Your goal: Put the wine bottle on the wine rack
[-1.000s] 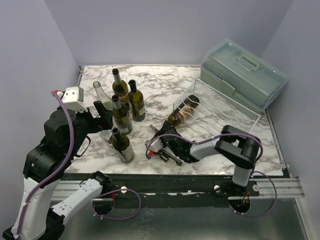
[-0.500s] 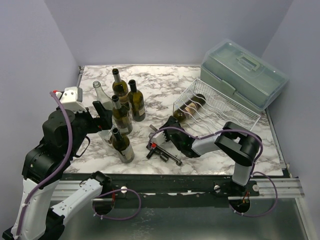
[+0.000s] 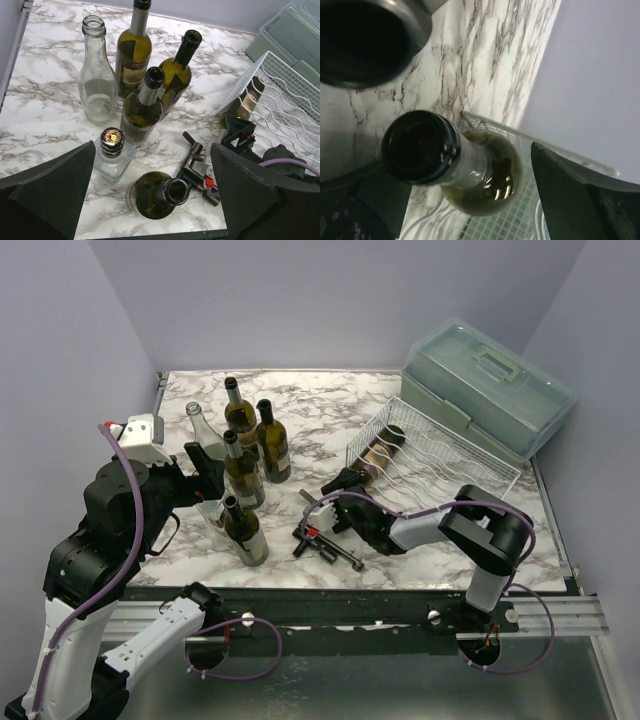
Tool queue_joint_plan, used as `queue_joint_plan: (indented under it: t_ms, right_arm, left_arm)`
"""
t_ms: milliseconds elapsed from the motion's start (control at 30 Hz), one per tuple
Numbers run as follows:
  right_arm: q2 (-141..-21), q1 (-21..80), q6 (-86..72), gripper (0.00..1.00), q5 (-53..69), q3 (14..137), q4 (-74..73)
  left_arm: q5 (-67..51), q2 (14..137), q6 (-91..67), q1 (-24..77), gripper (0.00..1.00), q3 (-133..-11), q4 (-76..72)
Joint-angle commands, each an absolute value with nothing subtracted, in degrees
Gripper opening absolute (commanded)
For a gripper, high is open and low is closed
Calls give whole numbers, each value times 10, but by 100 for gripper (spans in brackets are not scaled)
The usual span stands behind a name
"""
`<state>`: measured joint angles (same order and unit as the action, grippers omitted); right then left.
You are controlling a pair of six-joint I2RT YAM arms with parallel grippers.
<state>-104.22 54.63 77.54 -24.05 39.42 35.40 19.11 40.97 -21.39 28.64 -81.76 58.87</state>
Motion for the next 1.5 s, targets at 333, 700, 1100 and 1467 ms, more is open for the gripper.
queue_joint_plan:
  t_ms: [333,700,1100,1467]
  right_arm:
    - [-873,572,536,100,-162,462,-27]
    - [-727,596,64,100,-146,507,-85]
    - [-704,595,-193,100,40,564,45]
    - [-790,649,-206,100,135,573,213]
  left_arm:
    - [191,404,-226,289,99,-808,586]
    - [200,441,-216,289,99,-815,572]
    - [212,466,-214,289,99,-860,570]
    - [216,445,-244,289,99,-870,578]
